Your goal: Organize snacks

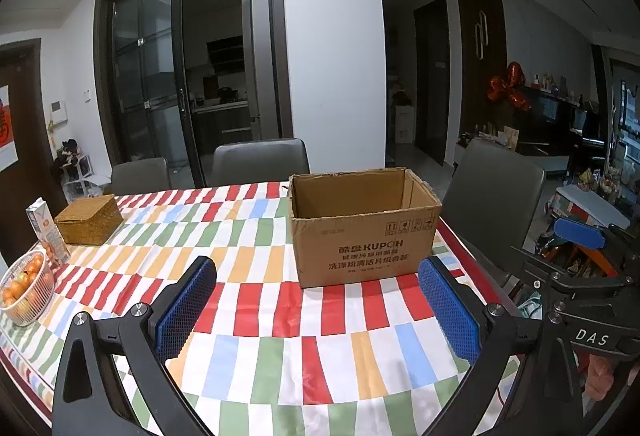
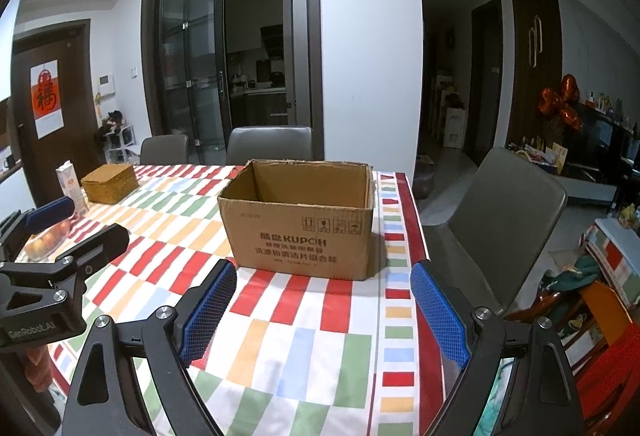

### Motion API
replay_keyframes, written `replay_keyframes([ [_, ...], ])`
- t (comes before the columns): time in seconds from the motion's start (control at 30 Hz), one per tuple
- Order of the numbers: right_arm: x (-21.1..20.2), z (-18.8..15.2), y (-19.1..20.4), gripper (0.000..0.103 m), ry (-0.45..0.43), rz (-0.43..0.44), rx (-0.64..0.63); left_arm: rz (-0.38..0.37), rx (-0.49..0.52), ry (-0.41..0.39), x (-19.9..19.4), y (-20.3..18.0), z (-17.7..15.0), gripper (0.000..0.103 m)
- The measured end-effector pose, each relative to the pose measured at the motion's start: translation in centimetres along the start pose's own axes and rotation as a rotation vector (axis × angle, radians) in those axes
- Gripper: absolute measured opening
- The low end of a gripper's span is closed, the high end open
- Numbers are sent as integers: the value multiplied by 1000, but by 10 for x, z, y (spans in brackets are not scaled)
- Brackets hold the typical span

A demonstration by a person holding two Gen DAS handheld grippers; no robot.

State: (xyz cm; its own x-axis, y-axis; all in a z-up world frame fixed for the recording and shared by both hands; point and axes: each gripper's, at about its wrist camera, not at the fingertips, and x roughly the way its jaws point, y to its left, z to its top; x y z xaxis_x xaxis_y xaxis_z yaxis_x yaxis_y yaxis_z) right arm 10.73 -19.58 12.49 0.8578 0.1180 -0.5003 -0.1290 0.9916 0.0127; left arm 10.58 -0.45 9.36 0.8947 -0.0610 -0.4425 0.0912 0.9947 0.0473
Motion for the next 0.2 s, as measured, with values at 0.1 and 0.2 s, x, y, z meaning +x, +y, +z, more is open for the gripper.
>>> replay_keyframes([
  [0.1, 1, 0, 1, 89, 5, 1, -1, 1, -4, 10, 2, 0, 0, 103],
  [0.2, 2, 0, 2, 89, 10, -1, -4, 3, -7, 18, 4, 2, -1, 103],
])
